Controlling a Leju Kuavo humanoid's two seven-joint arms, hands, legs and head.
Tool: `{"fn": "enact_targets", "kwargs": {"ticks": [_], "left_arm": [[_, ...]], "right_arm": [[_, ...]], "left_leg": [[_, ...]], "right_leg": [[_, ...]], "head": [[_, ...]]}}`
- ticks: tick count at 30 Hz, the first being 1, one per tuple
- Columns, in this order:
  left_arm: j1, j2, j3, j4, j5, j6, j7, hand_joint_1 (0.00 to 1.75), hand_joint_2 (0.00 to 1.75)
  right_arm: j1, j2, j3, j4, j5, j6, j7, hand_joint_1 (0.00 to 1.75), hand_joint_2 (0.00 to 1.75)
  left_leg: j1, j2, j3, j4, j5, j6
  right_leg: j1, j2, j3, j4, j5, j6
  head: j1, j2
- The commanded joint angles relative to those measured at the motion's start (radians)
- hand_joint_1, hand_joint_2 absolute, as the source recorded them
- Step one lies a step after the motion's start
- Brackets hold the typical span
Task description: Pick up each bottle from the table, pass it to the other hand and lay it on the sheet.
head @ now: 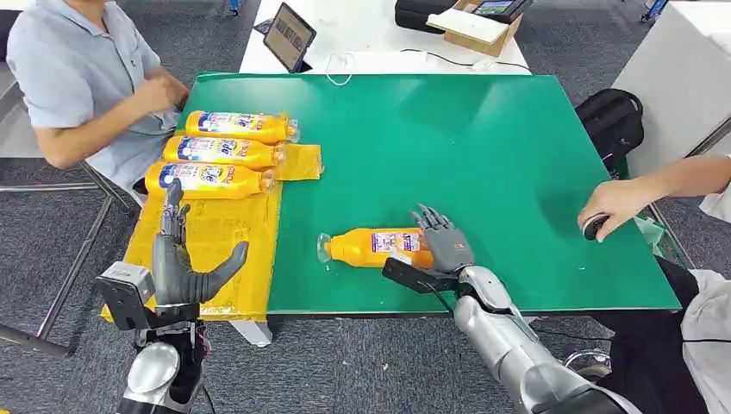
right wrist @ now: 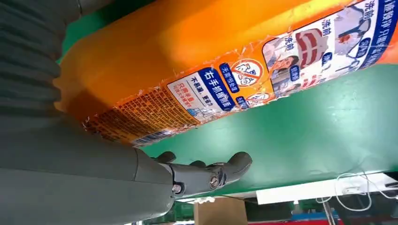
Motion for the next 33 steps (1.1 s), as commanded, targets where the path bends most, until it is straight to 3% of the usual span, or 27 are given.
{"fn": "enact_targets", "kwargs": {"ticks": [1, 4, 8, 9, 12, 14, 18, 22, 33], "left_arm": [[-0.046, 0.009, -0.011, 0.077, -0.001, -0.01, 0.015, 0.0, 1.75], [-0.037, 0.014, -0.013, 0.07, -0.006, -0.024, 0.023, 0.0, 1.75], [-0.031, 0.017, -0.017, 0.064, -0.007, -0.038, 0.022, 0.0, 1.75], [-0.035, 0.027, -0.027, 0.072, 0.002, -0.065, 0.033, 0.0, 1.75], [-0.04, 0.024, -0.015, 0.099, 0.03, -0.096, 0.02, 0.0, 1.75], [-0.045, 0.02, -0.012, 0.113, 0.047, -0.108, 0.022, 0.0, 1.75], [-0.053, 0.026, -0.016, 0.13, 0.056, -0.119, 0.016, 0.0, 1.75], [-0.053, 0.032, -0.009, 0.139, 0.065, -0.129, 0.01, 0.0, 1.75], [-0.061, 0.027, -0.009, 0.146, 0.065, -0.128, 0.011, 0.0, 1.75]], "right_arm": [[-0.067, -0.012, 0.04, 0.14, 0.028, 0.047, 0.051, 0.0, 1.75], [-0.093, -0.018, 0.071, 0.173, 0.056, 0.14, 0.086, 0.0, 1.75], [-0.091, -0.019, 0.08, 0.182, 0.057, 0.16, 0.082, 0.0, 1.75], [-0.12, -0.019, 0.112, 0.23, 0.08, 0.244, 0.142, 1.61, 1.75], [-0.158, -0.011, 0.109, 0.245, 0.06, 0.286, 0.147, 1.59, 1.75], [-0.163, -0.011, 0.118, 0.253, 0.063, 0.297, 0.143, 1.75, 1.75], [-0.157, -0.006, 0.11, 0.26, 0.041, 0.318, 0.135, 1.75, 1.75], [-0.15, 0.005, 0.091, 0.259, 0.017, 0.301, 0.123, 1.55, 1.75], [-0.144, 0.006, 0.087, 0.264, 0.011, 0.301, 0.12, 1.59, 1.75]], "left_leg": [[0.0, -0.001, 0.002, -0.001, 0.0, -0.001], [0.001, -0.001, 0.005, 0.0, -0.002, -0.001], [0.001, -0.001, 0.005, -0.001, -0.001, -0.001], [0.001, 0.0, 0.006, -0.001, -0.002, -0.001], [0.0, 0.002, 0.006, 0.0, -0.001, -0.001], [0.001, 0.003, 0.007, -0.001, -0.001, -0.001], [0.001, 0.001, 0.011, -0.002, 0.0, -0.001], [0.002, 0.002, 0.012, -0.002, -0.001, -0.001], [0.001, 0.001, 0.012, -0.002, 0.0, -0.001]], "right_leg": [[0.0, -0.001, 0.002, 0.0, -0.001, -0.001], [0.001, -0.001, 0.005, 0.0, -0.002, -0.002], [0.001, 0.0, 0.005, -0.001, -0.001, -0.002], [0.001, 0.0, 0.006, -0.001, -0.002, -0.002], [0.0, 0.001, 0.005, 0.0, -0.001, -0.002], [0.001, 0.001, 0.006, -0.001, 0.0, -0.002], [0.001, 0.0, 0.009, -0.002, 0.0, -0.003], [0.002, 0.001, 0.011, -0.002, 0.0, -0.003], [0.002, 0.0, 0.012, -0.002, 0.0, -0.002]], "head": [[0.0, 0.0], [0.0, 0.0], [0.0, 0.0], [0.0, 0.0], [0.0, 0.0], [0.0, 0.0], [0.0, 0.0], [0.0, 0.0], [0.0, 0.0]]}}
